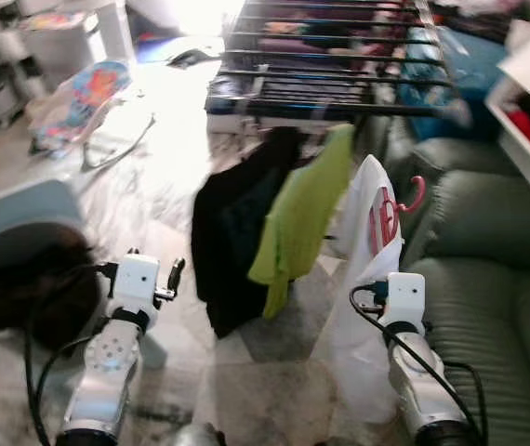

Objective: Hang hanger

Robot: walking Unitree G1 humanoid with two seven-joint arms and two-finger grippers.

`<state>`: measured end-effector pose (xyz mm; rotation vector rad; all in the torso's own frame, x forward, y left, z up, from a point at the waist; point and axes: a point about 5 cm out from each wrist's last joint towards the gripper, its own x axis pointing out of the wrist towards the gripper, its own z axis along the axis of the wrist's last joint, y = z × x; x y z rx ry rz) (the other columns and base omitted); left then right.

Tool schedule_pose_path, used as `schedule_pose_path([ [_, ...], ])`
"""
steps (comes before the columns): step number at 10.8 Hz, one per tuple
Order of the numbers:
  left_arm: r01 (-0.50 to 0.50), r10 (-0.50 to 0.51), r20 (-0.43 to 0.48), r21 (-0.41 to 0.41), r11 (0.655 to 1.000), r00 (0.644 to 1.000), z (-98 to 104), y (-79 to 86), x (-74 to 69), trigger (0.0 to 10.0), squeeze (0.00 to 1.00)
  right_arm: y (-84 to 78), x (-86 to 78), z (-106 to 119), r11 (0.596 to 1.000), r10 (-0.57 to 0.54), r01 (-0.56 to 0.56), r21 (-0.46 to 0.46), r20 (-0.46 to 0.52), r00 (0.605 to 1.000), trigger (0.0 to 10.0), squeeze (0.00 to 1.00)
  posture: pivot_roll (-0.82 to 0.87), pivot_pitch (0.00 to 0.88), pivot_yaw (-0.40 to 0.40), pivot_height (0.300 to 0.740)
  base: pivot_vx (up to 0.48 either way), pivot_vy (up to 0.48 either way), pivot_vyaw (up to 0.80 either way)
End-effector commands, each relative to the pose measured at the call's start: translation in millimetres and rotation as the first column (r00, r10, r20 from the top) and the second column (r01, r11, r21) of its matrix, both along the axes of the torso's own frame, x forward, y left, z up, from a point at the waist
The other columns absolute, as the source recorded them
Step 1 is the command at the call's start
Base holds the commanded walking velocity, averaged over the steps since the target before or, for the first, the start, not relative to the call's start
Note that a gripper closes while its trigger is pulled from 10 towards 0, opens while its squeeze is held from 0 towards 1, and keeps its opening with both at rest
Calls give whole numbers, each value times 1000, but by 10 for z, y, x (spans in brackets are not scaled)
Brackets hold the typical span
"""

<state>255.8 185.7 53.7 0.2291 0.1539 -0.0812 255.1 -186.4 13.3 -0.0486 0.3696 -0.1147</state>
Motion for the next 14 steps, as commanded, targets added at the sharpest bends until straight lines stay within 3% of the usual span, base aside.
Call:
schedule_pose_path([
  [1,-3,3,-6,3,1000,1000,1,13,14,10000,0,30,113,181,1000,22,-21,-10,84,996,10000,0,-16,0,11,740,0,356,0],
  [6,3,-3,-9,-3,1000,1000,-13,-43,29,10000,0,32,132,195,999,32,-31,-12,86,996,10000,0,-20,0,3,740,0,358,0],
  [8,0,-1,-10,-1,1000,1000,-12,-47,38,10000,0,24,128,172,1000,29,-29,-3,66,997,10000,0,-21,0,3,740,0,403,-744],
  [14,-18,18,6,-4,1000,1000,-19,-111,18,10000,0,39,157,199,999,53,-52,-7,81,995,10000,0,-14,0,-13,740,0,0,0],
])
